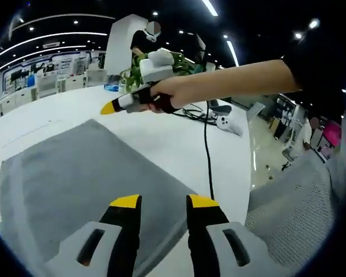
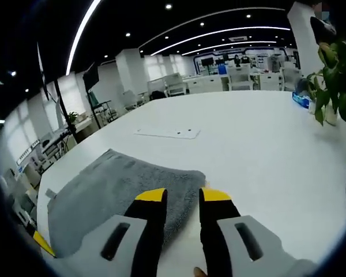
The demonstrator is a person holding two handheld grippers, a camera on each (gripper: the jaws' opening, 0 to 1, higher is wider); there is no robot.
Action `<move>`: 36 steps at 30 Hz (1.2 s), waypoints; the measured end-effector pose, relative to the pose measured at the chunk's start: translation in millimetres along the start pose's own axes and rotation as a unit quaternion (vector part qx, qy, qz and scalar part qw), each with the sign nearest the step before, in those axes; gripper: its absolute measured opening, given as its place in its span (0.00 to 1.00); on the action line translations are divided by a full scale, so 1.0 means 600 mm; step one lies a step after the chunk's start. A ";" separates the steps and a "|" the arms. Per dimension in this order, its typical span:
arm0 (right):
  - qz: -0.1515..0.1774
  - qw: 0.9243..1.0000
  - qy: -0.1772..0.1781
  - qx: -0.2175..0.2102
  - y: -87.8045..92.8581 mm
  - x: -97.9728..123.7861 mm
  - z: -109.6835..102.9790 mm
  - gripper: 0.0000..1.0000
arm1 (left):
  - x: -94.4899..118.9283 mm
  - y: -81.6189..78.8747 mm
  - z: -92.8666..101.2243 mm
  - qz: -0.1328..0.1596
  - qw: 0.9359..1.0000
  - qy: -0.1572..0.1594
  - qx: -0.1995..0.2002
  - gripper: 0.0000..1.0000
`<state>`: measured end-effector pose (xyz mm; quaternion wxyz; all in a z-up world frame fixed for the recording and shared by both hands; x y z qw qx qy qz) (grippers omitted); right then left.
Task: Fold the towel on the table until its edges align and the towel forms a compact rectangular stack.
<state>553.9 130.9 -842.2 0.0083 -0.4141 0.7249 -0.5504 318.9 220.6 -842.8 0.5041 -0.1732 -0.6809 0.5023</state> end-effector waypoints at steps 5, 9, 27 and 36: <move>-0.008 1.000 -0.004 0.011 0.010 -0.002 -0.009 0.20 | -0.027 -0.006 0.037 0.007 0.998 0.054 -0.009 0.27; -0.012 1.000 -0.001 0.006 0.018 -0.008 0.002 0.20 | -0.043 0.000 0.049 -0.002 0.998 0.064 -0.016 0.24; -0.006 0.998 0.048 -0.034 0.016 -0.042 0.040 0.18 | -0.090 0.032 0.081 -0.046 0.995 0.056 -0.071 0.18; -0.013 0.999 0.034 -0.030 0.021 -0.049 0.042 0.18 | -0.084 0.035 0.075 -0.043 0.994 0.079 -0.062 0.20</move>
Point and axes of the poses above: the point that each gripper's makers call its tool centre point, and the gripper's own axes: x roughly backward along the fingers, z roughly to its right, y roughly out of its underside, the point moved 4 cm from there along x, roughly backward along the fingers, and after that the axes turned 11 degrees about -x, right-handed, at the moved point
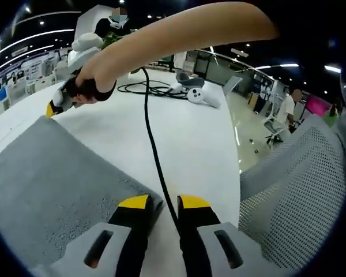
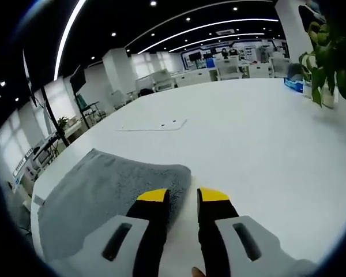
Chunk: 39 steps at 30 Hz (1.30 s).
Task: Fold the towel on the table until its edges align and the towel forms a compact rectangular stack.
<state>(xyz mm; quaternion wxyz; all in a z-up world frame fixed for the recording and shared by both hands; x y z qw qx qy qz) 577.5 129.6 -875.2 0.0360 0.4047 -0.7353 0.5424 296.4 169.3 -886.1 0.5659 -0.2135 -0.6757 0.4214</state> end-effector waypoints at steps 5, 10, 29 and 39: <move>-0.014 1.000 -0.011 0.012 0.013 0.001 0.003 0.18 | 0.005 0.001 -0.002 0.019 0.998 0.041 0.032 0.24; -0.020 0.999 -0.017 0.027 0.028 0.027 -0.009 0.18 | 0.007 0.005 -0.013 0.024 0.997 0.035 0.065 0.18; -0.048 0.993 -0.017 0.104 0.052 0.071 0.032 0.19 | 0.007 -0.002 -0.010 0.064 0.983 0.060 0.164 0.20; -0.047 0.992 -0.021 0.117 0.058 0.101 0.036 0.20 | 0.011 0.002 -0.013 0.087 0.972 0.069 0.207 0.23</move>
Point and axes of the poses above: the point that each gripper's makers call its tool centre point, and the gripper's own axes: x roughly backward along the fingers, z roughly to its right, y roughly out of its underside, the point moved 4 cm from there along x, roughly backward along the fingers, and after that the axes turned 11 degrees about -x, right-handed, at the moved point
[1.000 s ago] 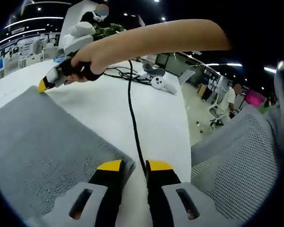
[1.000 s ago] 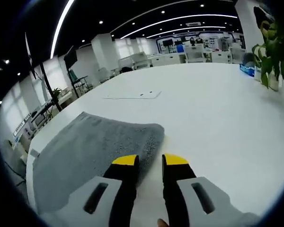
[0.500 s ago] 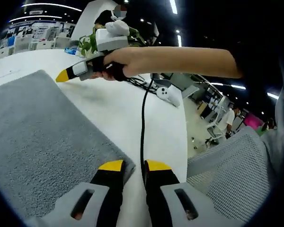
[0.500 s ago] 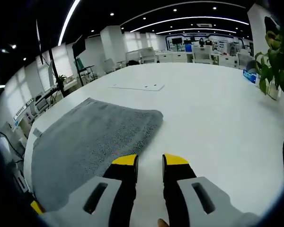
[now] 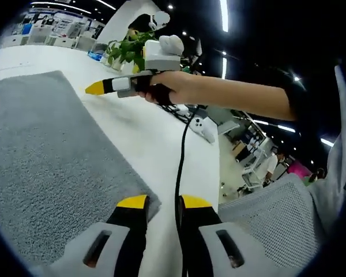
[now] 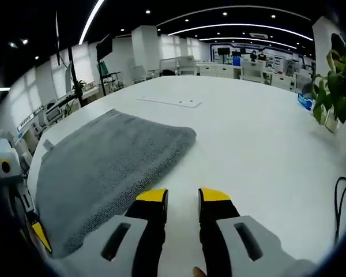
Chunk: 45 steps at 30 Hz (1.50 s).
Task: Fold the towel on the table until its edges align and the towel forms a compact rectangular stack.
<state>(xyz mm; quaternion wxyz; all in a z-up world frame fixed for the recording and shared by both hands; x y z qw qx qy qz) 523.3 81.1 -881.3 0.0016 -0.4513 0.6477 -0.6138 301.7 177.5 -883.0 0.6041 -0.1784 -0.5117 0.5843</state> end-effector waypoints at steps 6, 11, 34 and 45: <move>0.004 1.000 0.005 -0.002 0.006 0.012 0.006 0.21 | 0.000 0.000 0.004 0.012 1.000 0.004 0.005 0.28; 0.009 1.000 0.006 -0.005 0.006 0.023 0.008 0.21 | -0.001 0.001 -0.008 0.010 0.999 -0.038 0.030 0.20; 0.024 1.000 -0.004 -0.018 -0.040 -0.024 -0.006 0.20 | -0.014 0.005 0.013 -0.085 0.965 -0.111 -0.222 0.15; 0.028 0.999 -0.002 -0.036 -0.072 -0.071 -0.016 0.19 | -0.014 0.006 0.009 -0.101 0.943 -0.122 -0.292 0.09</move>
Point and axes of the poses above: the point that each gripper's makers call its tool centre point, and the gripper's own axes: x roughly backward along the fingers, z roughly to its right, y roughly out of its underside, the point moved 4 cm from there along x, roughly backward along the fingers, and after that the axes turned 11 degrees about -x, right-handed, at the moved point
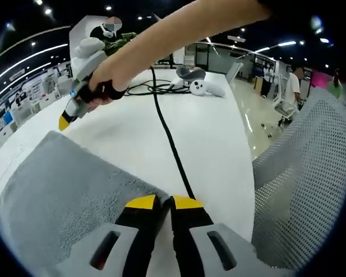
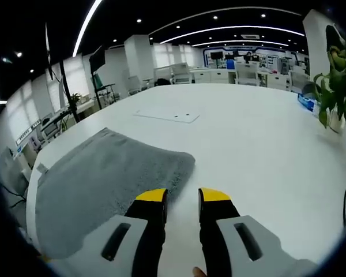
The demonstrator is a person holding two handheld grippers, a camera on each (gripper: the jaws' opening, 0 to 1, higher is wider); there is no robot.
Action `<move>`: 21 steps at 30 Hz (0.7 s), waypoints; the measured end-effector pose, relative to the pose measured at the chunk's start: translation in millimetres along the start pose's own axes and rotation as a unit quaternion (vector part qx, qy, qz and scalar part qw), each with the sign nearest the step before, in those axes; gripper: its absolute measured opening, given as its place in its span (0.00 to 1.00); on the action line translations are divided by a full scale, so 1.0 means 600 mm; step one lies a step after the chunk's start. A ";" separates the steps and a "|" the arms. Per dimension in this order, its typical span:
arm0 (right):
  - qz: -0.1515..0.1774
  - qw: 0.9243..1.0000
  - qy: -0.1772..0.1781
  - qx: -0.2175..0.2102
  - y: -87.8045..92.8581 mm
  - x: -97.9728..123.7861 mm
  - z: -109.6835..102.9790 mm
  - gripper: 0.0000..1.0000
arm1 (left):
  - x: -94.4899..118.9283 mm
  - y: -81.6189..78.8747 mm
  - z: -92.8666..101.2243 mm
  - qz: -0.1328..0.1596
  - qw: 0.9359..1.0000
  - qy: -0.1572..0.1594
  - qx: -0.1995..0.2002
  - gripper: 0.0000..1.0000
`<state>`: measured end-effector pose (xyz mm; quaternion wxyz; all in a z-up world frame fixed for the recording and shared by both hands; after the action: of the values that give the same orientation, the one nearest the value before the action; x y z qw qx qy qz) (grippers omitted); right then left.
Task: Fold the towel on the table until its edges align and the towel forms a compact rectangular stack.
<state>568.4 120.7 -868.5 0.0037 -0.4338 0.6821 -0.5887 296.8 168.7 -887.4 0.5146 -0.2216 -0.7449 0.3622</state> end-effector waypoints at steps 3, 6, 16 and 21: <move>-0.006 1.000 0.009 0.004 -0.005 -0.020 0.009 0.19 | 0.000 0.001 -0.001 0.000 1.000 0.000 -0.010 0.09; 0.001 1.000 0.014 -0.008 -0.015 -0.037 0.021 0.19 | 0.000 0.000 -0.002 -0.001 1.000 0.003 -0.025 0.08; 0.017 0.998 0.033 -0.052 -0.026 -0.071 0.037 0.16 | 0.000 0.001 -0.003 -0.002 0.999 0.018 -0.046 0.07; -0.004 0.999 0.035 -0.024 -0.024 -0.080 0.032 0.14 | -0.001 0.000 -0.002 0.000 0.998 0.017 -0.065 0.06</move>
<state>617.0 135.1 -887.0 -0.0331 -0.4158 0.6939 -0.5870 297.9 168.7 -887.8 0.5117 -0.2602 -0.7582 0.3092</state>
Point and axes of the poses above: the point that each gripper's makers call its tool centre point, and the gripper's own axes: x roughly backward along the fingers, z roughly to its right, y roughly out of its underside, the point moved 4 cm from there along x, roughly backward along the fingers, and after that the axes turned 11 degrees about -x, right-handed, at the moved point
